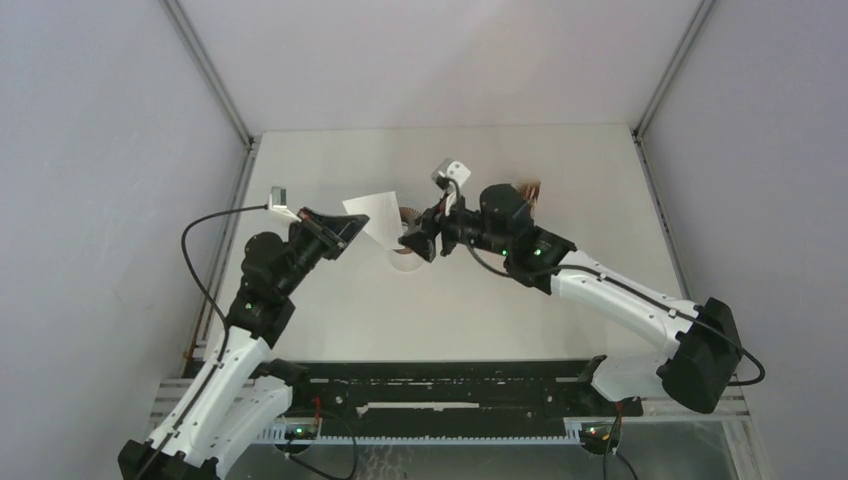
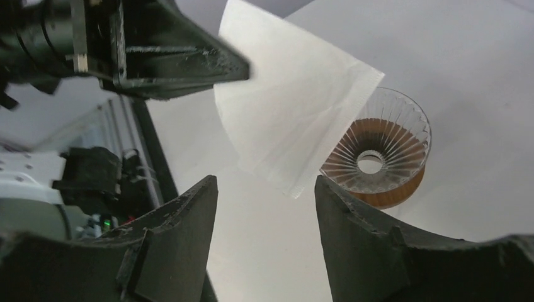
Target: Place the coffee filter in the dripper
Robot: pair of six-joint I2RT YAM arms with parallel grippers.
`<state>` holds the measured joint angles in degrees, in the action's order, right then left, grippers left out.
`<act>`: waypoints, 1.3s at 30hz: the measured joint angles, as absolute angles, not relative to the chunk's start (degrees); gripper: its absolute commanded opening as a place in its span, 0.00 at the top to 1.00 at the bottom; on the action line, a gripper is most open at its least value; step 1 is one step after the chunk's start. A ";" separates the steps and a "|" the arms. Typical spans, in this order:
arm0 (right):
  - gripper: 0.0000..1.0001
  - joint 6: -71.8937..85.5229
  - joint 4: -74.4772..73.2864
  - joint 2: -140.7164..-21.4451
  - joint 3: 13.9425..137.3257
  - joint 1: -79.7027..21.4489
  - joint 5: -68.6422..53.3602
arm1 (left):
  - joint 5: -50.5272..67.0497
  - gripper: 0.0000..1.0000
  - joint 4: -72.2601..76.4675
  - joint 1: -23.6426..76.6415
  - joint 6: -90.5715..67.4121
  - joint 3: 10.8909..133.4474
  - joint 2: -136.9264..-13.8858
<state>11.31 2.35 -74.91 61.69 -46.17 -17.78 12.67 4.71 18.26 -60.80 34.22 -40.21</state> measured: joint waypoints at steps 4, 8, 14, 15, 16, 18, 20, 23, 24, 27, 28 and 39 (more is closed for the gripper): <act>0.32 2.42 0.93 -75.29 61.69 -51.55 -12.38 | 12.56 1.00 4.03 18.26 -60.80 34.54 -40.95; 0.32 -6.22 0.60 -76.84 61.69 -56.75 -6.28 | 12.56 1.00 3.55 18.26 -60.80 34.57 -40.99; 0.36 -16.67 1.52 -81.21 61.69 -62.13 3.18 | 12.58 1.00 3.38 18.26 -60.82 34.57 -41.19; 0.37 -17.78 1.72 -81.76 61.69 -62.63 4.56 | 12.56 1.00 3.27 18.26 -60.82 34.57 -41.21; 0.38 -19.11 1.98 -82.41 61.69 -63.22 6.35 | 12.56 1.00 3.20 18.26 -60.82 34.57 -41.21; 0.40 -21.17 2.87 -83.31 61.69 -64.10 9.37 | 12.56 1.00 3.20 18.26 -60.82 34.57 -41.19; 0.42 -23.27 4.25 -83.99 61.69 -64.95 12.58 | 12.56 1.00 3.20 18.26 -60.82 34.57 -41.19; 0.45 -25.08 5.37 -84.36 61.69 -65.49 15.57 | 12.56 1.00 3.20 18.26 -60.82 34.57 -41.10; 0.46 -25.47 5.67 -84.36 61.69 -65.60 16.34 | 12.56 1.00 3.20 18.26 -60.82 34.57 -41.08; 0.50 -26.04 6.57 -84.36 61.69 -65.63 17.91 | 12.56 1.00 3.14 18.26 -60.82 34.57 -40.86; 0.52 -26.13 6.70 -84.36 61.69 -65.63 18.22 | 12.56 1.00 3.11 18.26 -60.82 34.57 -40.80; 0.60 -25.23 6.70 -84.20 61.69 -65.63 18.92 | 11.94 1.00 2.35 18.26 -60.82 34.57 -40.71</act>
